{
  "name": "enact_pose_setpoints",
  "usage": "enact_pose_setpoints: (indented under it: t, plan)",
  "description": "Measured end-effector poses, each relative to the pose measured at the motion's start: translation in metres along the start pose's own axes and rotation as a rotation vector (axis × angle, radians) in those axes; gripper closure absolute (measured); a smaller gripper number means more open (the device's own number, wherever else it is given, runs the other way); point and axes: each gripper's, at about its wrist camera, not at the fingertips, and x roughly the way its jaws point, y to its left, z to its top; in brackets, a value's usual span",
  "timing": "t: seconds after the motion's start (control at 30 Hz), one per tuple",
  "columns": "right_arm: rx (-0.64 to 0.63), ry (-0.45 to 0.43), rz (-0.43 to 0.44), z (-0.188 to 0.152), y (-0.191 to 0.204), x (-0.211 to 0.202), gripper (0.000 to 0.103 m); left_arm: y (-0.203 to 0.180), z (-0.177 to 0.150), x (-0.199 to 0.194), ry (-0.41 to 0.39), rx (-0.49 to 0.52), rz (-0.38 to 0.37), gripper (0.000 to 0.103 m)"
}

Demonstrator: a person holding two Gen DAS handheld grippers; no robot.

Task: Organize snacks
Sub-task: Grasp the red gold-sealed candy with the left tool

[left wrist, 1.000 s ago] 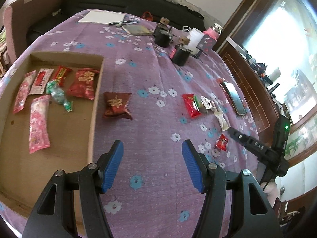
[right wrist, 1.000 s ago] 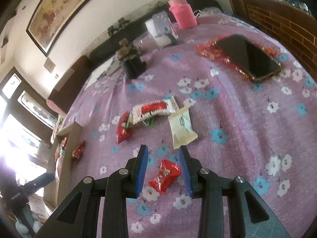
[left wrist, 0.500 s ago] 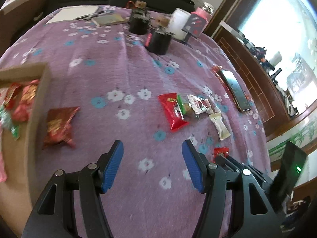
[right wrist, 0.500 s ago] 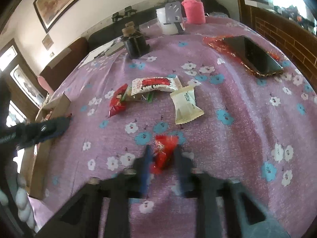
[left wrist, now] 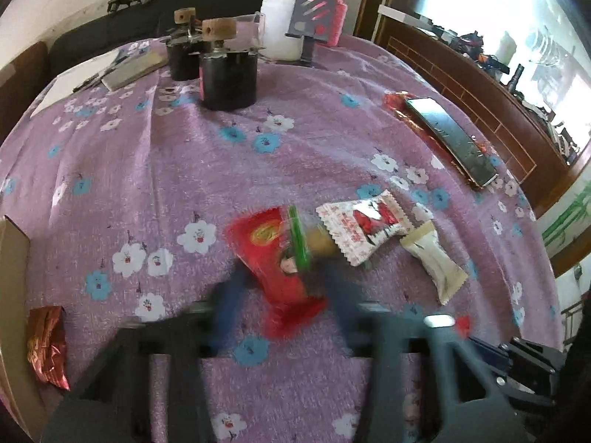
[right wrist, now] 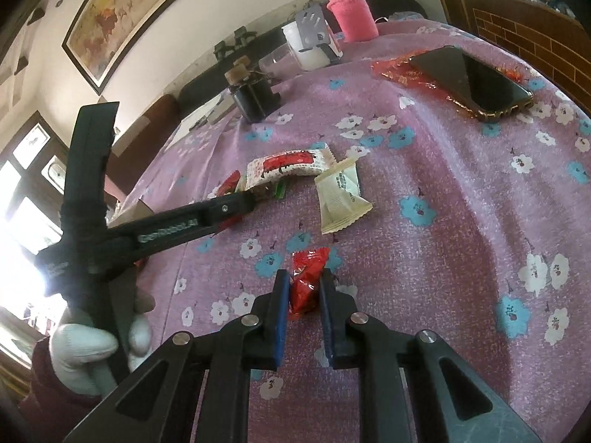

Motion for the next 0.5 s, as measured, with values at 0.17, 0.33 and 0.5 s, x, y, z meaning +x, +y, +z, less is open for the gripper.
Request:
enact_pose_setpoints:
  t: [0.17, 0.33, 0.5]
  plan:
    - [-0.004, -0.001, -0.002, 0.000, 0.001, 0.000, 0.087, 0.012, -0.019, -0.021, 0.019, -0.004, -0.013, 0.087]
    - [-0.012, -0.001, -0.009, -0.001, 0.003, 0.000, 0.087, 0.029, -0.049, -0.046, 0.040, -0.042, -0.035, 0.087]
    - [-0.016, -0.005, -0.017, -0.001, 0.004, 0.000, 0.087, 0.031, -0.070, -0.060, 0.024, -0.051, -0.039, 0.087]
